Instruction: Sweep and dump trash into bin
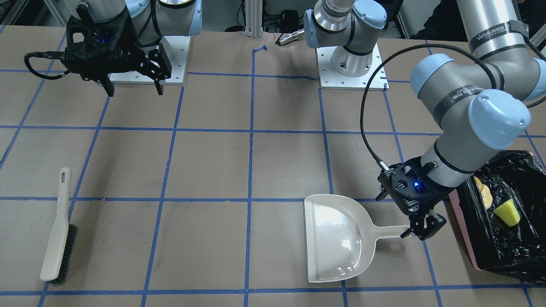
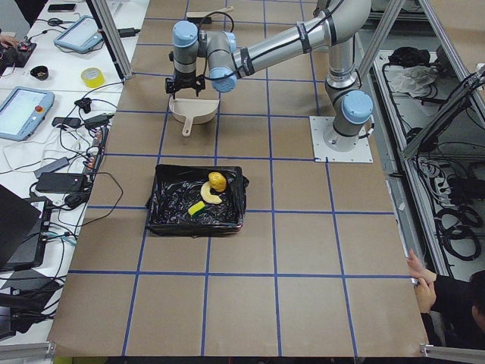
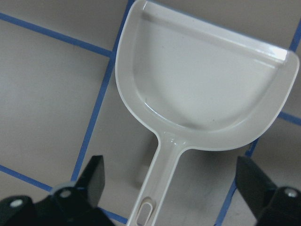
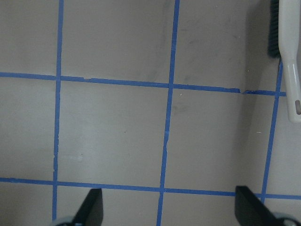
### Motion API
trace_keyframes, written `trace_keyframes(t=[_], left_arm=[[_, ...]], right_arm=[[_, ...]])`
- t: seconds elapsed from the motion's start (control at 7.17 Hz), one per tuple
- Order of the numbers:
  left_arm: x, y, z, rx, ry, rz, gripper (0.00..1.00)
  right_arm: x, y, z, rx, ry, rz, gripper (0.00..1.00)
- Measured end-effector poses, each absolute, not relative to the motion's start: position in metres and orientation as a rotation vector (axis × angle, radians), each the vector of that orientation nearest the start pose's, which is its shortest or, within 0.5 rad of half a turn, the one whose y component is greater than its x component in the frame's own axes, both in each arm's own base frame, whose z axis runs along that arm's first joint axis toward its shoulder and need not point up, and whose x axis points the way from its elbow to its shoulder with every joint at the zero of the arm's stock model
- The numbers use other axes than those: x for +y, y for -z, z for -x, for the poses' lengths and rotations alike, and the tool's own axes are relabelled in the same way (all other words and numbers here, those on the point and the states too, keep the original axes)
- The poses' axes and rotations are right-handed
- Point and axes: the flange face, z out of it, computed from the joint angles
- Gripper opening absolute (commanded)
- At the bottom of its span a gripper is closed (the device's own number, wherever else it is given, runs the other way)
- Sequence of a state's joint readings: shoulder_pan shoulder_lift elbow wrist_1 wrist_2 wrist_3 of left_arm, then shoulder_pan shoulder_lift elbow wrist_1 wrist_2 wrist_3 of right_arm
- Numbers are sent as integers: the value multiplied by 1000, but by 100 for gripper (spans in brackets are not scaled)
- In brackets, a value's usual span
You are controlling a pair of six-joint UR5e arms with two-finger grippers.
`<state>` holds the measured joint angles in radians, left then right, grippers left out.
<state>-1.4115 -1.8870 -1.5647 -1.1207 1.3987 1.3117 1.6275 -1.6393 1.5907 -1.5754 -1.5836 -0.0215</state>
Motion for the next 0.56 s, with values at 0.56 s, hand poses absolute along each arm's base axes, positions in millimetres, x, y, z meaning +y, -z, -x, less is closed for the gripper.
trace_keyframes(t=[0.56], left_arm=[[-579,-438,95,2926,291,-1254,100]], right_arm=[[-460,-511,-157,3151,83,121,100]])
